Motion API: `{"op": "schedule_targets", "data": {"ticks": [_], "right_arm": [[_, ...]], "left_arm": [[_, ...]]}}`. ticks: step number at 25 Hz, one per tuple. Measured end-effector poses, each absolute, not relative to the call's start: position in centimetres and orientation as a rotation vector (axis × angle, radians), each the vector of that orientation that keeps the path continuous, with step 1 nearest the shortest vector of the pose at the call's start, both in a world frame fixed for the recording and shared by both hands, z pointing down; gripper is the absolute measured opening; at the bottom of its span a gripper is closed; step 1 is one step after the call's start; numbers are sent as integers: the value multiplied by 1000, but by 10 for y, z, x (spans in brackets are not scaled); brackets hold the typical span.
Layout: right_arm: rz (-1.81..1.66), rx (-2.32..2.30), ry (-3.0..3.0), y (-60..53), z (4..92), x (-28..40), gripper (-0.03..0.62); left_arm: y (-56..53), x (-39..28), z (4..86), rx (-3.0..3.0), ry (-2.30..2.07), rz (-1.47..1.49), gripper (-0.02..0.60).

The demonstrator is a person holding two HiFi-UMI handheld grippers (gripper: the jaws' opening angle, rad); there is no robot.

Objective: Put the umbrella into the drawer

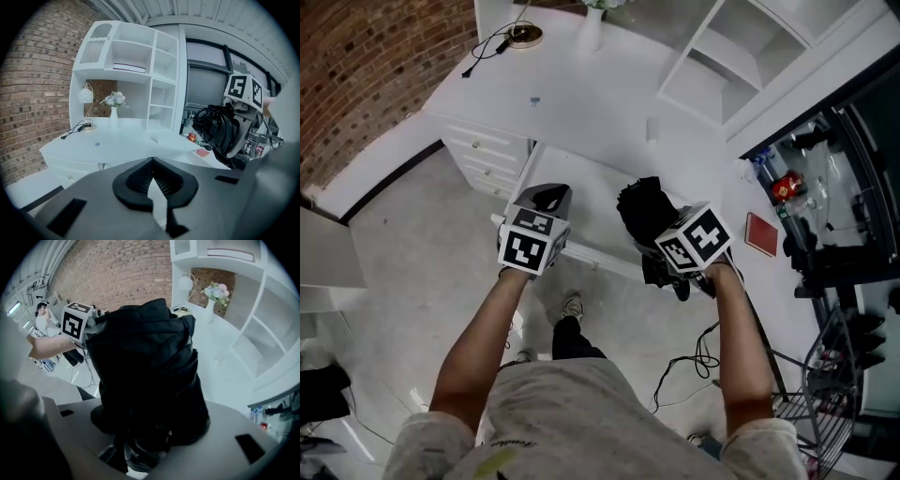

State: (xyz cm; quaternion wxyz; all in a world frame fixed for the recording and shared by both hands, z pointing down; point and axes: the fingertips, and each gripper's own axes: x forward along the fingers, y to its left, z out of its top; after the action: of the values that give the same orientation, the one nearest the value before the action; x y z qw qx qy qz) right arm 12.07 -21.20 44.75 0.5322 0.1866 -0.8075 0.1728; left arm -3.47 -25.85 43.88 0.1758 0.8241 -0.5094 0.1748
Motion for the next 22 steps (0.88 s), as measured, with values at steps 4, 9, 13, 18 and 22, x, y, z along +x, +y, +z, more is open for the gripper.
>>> {"op": "schedule_targets", "data": {"ticks": [4, 9, 13, 18, 22], "right_arm": [[413, 351, -1886, -216, 454, 121, 249], [382, 251, -1841, -224, 466, 119, 249], [368, 187, -1808, -230, 478, 120, 249], [369, 109, -1793, -237, 495, 115, 249], [359, 37, -1784, -239, 509, 107, 250]], "left_arm": [[-261, -32, 444, 2305, -1442, 466, -6], [-263, -29, 453, 2268, -1456, 477, -6], [-265, -30, 460, 2237, -1485, 505, -6], [-265, -32, 466, 2197, -1528, 530, -6], [-264, -40, 475, 2146, -1563, 552, -6]]}}
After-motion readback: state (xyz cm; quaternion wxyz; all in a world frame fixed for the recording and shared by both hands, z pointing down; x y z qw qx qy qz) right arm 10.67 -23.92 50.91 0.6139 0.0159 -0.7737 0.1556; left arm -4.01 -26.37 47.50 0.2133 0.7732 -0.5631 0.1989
